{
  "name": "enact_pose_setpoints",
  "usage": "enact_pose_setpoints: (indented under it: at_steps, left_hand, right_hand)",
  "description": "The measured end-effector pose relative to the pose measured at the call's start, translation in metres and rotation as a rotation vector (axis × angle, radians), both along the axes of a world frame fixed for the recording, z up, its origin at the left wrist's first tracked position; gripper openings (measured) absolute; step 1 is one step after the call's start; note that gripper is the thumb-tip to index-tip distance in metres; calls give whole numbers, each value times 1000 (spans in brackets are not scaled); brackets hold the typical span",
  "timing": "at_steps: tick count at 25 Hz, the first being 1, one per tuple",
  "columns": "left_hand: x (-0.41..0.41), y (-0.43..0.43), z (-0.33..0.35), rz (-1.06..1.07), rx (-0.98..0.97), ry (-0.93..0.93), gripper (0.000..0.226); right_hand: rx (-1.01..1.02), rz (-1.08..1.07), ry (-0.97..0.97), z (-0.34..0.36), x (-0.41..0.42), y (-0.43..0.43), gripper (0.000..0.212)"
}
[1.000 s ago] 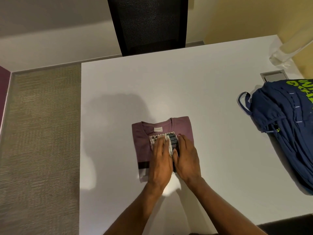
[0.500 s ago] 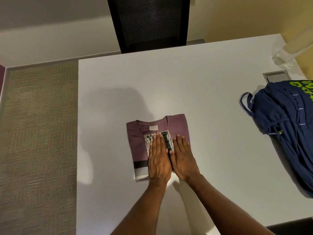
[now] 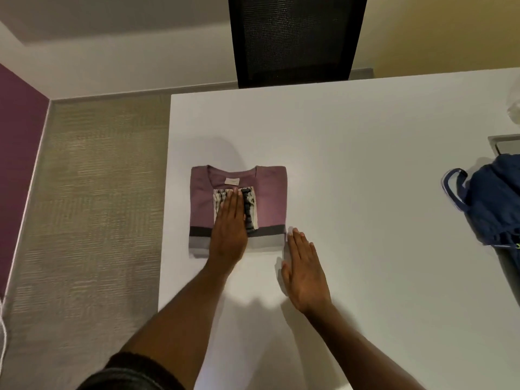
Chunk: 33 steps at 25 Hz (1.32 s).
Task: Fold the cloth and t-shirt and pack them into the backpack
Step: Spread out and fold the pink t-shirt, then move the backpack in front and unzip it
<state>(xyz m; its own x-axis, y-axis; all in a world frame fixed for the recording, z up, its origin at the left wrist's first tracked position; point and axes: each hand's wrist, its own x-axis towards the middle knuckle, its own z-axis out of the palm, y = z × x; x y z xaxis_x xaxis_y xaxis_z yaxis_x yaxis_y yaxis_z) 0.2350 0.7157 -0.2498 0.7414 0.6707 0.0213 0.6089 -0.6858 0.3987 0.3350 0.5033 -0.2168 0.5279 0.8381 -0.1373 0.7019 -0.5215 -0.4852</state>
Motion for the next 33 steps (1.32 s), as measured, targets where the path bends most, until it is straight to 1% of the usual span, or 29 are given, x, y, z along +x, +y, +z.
enact_pose_setpoints:
  at_steps: [3, 5, 8, 11, 15, 19, 22, 26, 29, 31, 33]
  left_hand:
    - [-12, 36, -2, 18, 4, 20, 62]
    - [-16, 58, -5, 14, 29, 27, 63]
    - [-19, 88, -6, 6, 44, 35, 60]
    - [-17, 112, -5, 25, 55, 63, 59]
    - [-12, 117, 0, 69, 51, 126, 61]
    - [-21, 93, 5, 138, 13, 182, 62]
    - [-41, 63, 6, 126, 8, 207, 61]
    - [-71, 10, 12, 99, -72, 245, 71]
    - [-96, -35, 11, 58, -165, 299, 74]
    - [-110, -67, 11, 5, -163, 360, 78]
    - [-117, -99, 12, -10, -162, 419, 79]
  right_hand:
    - [86, 48, -121, -13, -19, -15, 61]
    - [60, 49, -193, -20, -25, -24, 59]
    - [9, 20, -199, -24, -26, -34, 57]
    - [-36, 59, -251, -29, -22, -47, 59]
    - [-114, 96, -241, -30, -19, -53, 60]
    - [-202, 45, -185, -19, -19, -45, 68]
    - [-259, 33, -159, -11, -22, -49, 71]
    - [-350, 65, -132, -2, -31, -66, 70]
    - [-337, 60, -121, 4, -40, -83, 73]
    - [-309, 53, -122, 9, -43, -99, 75]
    - [-337, 28, -117, 14, -41, -119, 77]
